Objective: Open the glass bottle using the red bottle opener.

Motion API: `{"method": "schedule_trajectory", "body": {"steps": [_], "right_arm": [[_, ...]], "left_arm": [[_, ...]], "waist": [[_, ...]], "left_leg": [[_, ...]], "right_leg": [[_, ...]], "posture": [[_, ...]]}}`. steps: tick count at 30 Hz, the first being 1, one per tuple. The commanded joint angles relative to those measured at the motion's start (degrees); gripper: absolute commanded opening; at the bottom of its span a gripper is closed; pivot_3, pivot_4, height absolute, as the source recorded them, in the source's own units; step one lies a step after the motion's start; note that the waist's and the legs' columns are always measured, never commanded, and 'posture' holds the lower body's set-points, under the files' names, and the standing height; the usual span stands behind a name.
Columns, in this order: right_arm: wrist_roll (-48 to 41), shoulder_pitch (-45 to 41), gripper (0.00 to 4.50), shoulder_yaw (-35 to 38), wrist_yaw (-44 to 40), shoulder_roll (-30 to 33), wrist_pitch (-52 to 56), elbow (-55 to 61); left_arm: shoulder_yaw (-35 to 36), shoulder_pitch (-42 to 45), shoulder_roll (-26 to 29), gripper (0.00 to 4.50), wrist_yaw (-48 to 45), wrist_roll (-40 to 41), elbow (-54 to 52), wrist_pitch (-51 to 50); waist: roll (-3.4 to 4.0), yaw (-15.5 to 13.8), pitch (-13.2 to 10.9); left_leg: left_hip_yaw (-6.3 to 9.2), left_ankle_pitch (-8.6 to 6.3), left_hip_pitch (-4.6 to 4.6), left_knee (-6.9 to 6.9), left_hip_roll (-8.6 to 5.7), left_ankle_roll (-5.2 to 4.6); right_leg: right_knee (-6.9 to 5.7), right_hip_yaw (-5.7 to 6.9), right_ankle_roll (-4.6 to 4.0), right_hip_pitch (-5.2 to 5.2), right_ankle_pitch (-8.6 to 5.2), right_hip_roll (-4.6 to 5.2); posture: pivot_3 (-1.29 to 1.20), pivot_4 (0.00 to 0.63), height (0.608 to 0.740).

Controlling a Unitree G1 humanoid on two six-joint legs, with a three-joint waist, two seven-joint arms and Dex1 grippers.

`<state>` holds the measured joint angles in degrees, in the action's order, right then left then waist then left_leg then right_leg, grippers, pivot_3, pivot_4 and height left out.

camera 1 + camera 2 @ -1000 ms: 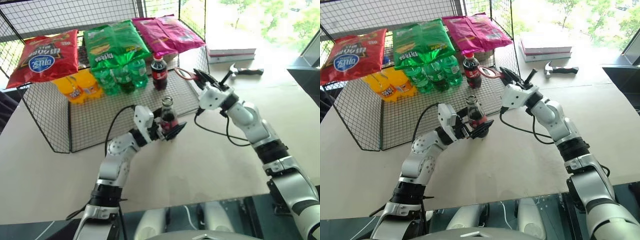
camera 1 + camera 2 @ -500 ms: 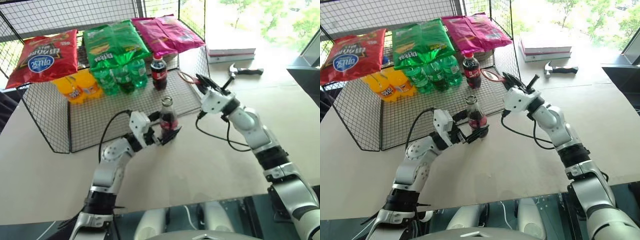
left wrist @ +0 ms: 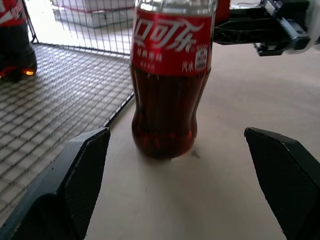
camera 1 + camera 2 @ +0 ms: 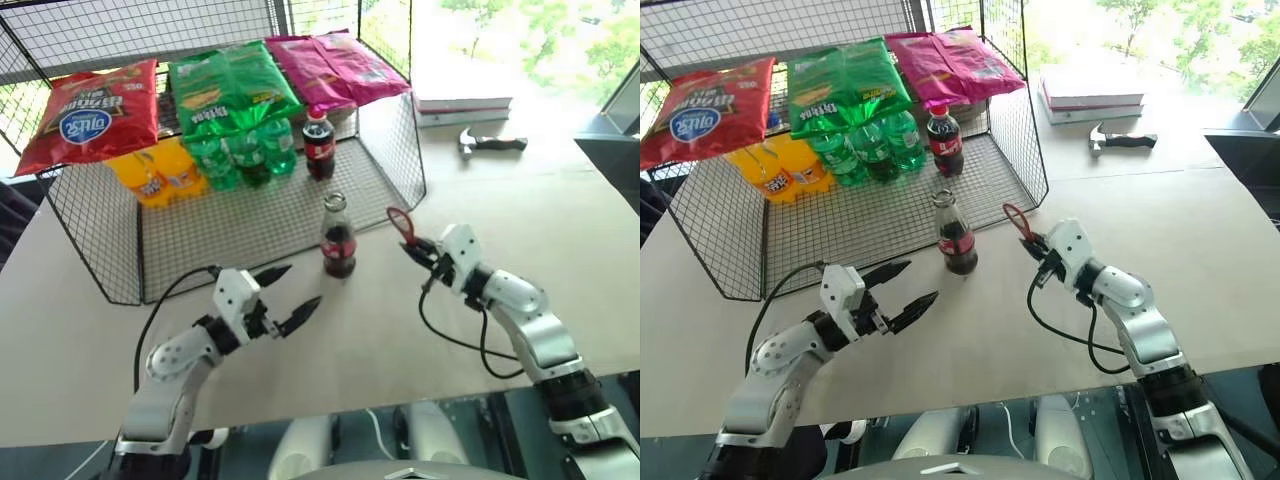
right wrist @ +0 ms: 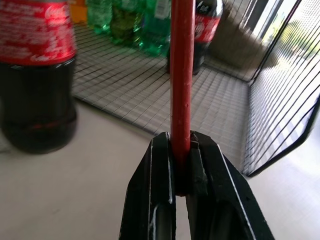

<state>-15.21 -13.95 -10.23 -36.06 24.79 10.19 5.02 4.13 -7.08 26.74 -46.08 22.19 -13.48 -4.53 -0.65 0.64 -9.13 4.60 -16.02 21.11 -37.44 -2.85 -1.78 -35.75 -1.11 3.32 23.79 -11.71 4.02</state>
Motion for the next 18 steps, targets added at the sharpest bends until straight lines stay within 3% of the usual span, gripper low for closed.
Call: {"method": "schedule_trajectory", "body": {"steps": [1,6,9,10,12,16,18], "right_arm": [[-9.81,3.54,0.0,1.71,-3.64,3.22,16.46,10.0],[-16.62,2.87,1.99,6.13,-0.6,3.34,29.28,12.13],[-16.97,2.85,3.43,8.15,-1.62,5.05,30.73,11.16],[-16.62,3.09,4.2,8.61,-2.01,5.57,30.38,10.83],[-15.68,3.5,4.45,9.03,-2.7,6.49,29.39,10.27],[-6.85,7.69,4.45,8.59,-11.44,13.02,10.58,5.85],[-6.83,9.11,4.45,11.29,-15.11,13.96,3.02,2.55]], "left_arm": [[2.56,-1.22,0.14,4.45,2.56,-0.77,-1.08,1.09],[3.2,-2.56,0.45,4.5,2.79,0.42,-1.35,-0.85],[3.72,-3.81,1.51,4.5,3.35,-0.83,-0.7,-1.49],[3.94,-4.23,1.95,4.5,3.43,-1.32,-0.53,-1.32],[4.42,-4.81,2.45,4.5,3.77,-1.48,-0.46,-1.49],[7.29,-6.7,3.41,4.5,5.65,-1.74,-1.11,-2.24],[8.68,-8.32,4.12,4.5,5.11,-1.27,-1.63,-2.11]], "waist": [[-0.01,-0.24,0.01],[-0.02,-0.04,0.01],[-0.02,-0.04,0.01],[-0.02,-0.05,0.01],[-0.02,-0.05,0.01],[-0.03,-0.3,0.01],[-0.05,-0.17,0.0]], "left_leg": [[0.05,0.0,-0.02,-0.02,0.0,0.0],[0.0,0.0,-0.06,-0.03,0.02,0.0],[0.01,0.0,-0.05,-0.03,0.01,0.0],[0.02,0.0,-0.05,-0.03,0.01,0.0],[0.02,0.0,-0.04,-0.02,0.01,0.0],[0.04,-0.01,0.0,-0.02,-0.01,-0.01],[0.02,-0.02,-0.01,-0.02,-0.02,-0.03]], "right_leg": [[0.0,0.06,-0.01,-0.05,-0.01,0.0],[0.0,0.03,0.01,-0.07,0.0,-0.01],[0.0,0.06,0.01,-0.07,-0.01,-0.03],[0.0,0.09,0.02,-0.07,-0.01,-0.03],[0.0,0.09,0.02,-0.06,-0.01,-0.03],[0.06,0.14,0.03,-0.07,-0.01,0.0],[0.09,0.16,0.05,-0.09,-0.02,0.0]], "posture": [[0.0,0.15,0.74],[0.0,0.15,0.74],[0.0,0.15,0.74],[0.0,0.15,0.74],[0.0,0.15,0.74],[0.0,0.15,0.74],[0.0,0.15,0.74]]}}
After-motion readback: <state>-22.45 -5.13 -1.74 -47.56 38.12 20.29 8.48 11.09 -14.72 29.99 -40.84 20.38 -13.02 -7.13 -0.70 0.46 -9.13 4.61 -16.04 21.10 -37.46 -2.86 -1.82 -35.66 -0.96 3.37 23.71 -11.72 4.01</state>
